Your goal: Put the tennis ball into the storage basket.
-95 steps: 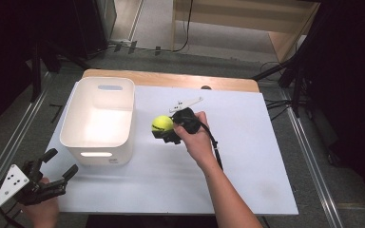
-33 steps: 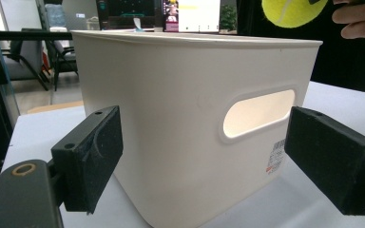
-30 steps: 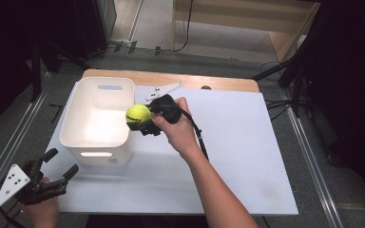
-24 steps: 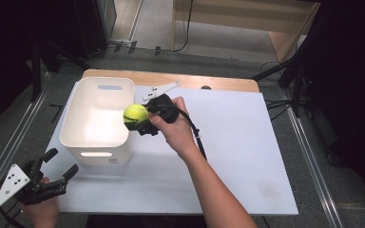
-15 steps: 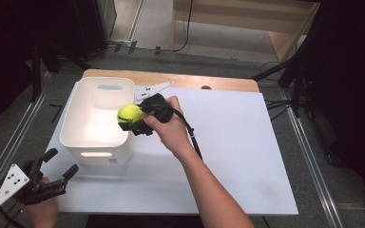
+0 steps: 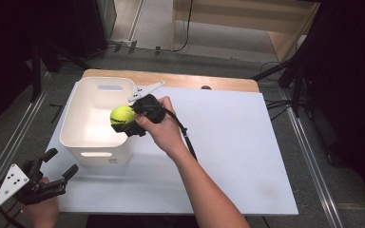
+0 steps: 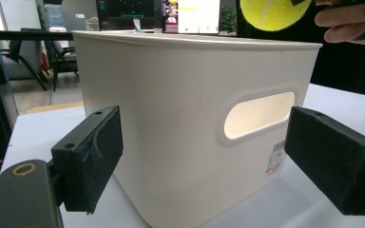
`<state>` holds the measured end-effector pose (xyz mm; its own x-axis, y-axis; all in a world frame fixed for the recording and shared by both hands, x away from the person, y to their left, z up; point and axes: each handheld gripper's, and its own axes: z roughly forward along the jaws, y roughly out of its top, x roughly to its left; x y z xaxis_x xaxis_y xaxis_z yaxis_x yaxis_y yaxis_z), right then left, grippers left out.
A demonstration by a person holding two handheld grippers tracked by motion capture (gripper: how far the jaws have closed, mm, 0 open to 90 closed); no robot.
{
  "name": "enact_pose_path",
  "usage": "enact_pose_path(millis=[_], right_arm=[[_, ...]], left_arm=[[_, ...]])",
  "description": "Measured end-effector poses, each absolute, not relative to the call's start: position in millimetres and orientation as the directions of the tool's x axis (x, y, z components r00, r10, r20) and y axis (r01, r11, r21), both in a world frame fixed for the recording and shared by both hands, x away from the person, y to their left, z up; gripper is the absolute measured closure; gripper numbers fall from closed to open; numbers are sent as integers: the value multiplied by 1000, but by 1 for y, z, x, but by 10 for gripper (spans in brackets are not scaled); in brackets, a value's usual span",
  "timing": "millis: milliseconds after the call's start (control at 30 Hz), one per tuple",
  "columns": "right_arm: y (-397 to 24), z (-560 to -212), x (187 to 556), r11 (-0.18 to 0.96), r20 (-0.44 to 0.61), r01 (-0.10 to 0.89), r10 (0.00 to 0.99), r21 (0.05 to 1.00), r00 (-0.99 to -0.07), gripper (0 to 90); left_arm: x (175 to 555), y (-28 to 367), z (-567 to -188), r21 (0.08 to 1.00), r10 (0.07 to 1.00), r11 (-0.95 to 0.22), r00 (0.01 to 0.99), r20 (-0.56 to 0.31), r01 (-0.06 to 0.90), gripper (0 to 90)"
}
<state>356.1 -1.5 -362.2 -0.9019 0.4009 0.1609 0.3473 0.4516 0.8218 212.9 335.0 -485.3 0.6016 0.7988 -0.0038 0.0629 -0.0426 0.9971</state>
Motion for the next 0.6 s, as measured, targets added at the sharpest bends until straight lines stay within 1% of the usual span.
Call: enact_pose_path(millis=[600], right_arm=[[18, -372, 357, 487, 154, 339, 381, 805, -912, 248]], left_arm=[[213, 336, -485, 997, 798, -40, 603, -7, 65, 126]])
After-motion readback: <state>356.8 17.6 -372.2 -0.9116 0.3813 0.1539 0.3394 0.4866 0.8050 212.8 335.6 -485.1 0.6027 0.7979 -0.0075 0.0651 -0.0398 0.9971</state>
